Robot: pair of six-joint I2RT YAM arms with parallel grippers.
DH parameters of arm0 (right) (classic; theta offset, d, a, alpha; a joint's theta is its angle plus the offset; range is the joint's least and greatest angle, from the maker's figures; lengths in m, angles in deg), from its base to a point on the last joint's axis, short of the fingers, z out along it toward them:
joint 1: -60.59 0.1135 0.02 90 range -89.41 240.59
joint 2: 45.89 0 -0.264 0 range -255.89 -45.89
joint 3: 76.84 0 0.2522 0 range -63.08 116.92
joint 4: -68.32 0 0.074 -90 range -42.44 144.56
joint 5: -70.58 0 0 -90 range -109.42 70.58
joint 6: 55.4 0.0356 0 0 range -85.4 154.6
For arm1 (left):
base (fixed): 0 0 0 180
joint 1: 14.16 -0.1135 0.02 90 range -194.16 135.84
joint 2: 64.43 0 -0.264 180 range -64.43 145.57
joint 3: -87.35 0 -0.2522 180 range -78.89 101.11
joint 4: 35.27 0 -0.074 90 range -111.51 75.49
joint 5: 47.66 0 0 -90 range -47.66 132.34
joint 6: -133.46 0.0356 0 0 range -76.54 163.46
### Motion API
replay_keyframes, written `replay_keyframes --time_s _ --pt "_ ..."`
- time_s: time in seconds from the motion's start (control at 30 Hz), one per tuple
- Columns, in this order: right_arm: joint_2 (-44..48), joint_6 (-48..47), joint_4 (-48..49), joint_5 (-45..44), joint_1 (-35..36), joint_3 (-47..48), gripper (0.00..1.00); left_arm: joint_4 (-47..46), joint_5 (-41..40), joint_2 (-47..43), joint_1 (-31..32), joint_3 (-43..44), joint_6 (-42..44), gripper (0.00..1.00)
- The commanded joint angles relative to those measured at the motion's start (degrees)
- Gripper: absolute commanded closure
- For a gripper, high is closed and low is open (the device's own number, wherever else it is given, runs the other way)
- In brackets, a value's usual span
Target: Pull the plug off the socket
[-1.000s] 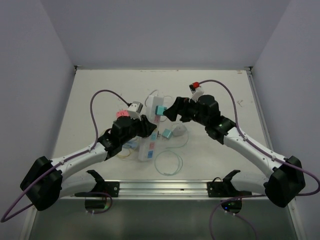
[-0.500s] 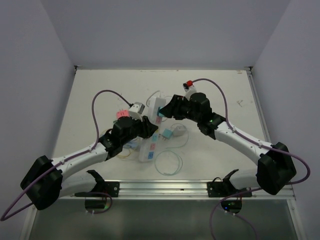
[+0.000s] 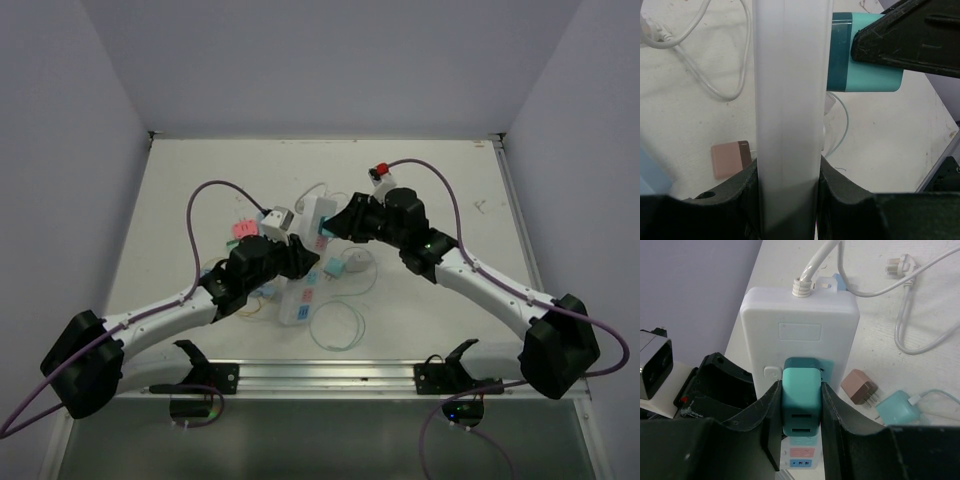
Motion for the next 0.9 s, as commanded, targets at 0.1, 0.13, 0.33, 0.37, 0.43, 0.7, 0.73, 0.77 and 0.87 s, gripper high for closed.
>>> replay_keyframes --time_s 0.1,0.13,0.33,0.37,0.43,0.7,0.73,0.77,0.87 --pt "10.32 -3.81 -7.51 -1.51 -0.04 0.02 1.0 4.78 -12.72 1.95 -2.38 3.49 -3.75 1.0" --pt "10.95 -3.99 -8.91 -1.6 -0.04 0.02 1.0 5.59 -13.07 2.13 -2.81 3.66 -4.19 1.0" --pt "15.43 -4.87 -13.31 -2.21 -0.21 -0.24 1.0 7.44 -12.1 1.7 -6.07 3.49 -6.22 1.0" --pt "15.87 -5.04 -13.76 -2.21 -0.21 -0.33 1.0 7.35 -11.76 1.52 -6.16 3.49 -5.96 1.0" --pt "16.4 -5.39 -14.46 -2.3 -0.21 -0.77 1.0 6.74 -10.97 0.64 -6.24 3.58 -5.78 1.0" --pt "11.93 -6.54 -12.27 0.59 -0.21 -5.33 1.0 1.64 -6.13 2.3 -6.77 6.82 -5.16 1.0" --pt "11.14 -6.63 -11.05 1.12 -0.21 -5.95 1.0 1.55 -5.87 3.18 -7.47 7.53 -5.08 1.0" --pt "10.43 -6.54 -10.52 1.47 -0.21 -6.39 1.0 1.47 -5.52 4.23 -8.0 8.4 -4.99 1.0" --pt "6.74 -6.89 -9.2 2.88 -0.21 -7.88 1.0 0.77 -3.15 8.45 -10.89 11.31 -4.9 1.0"
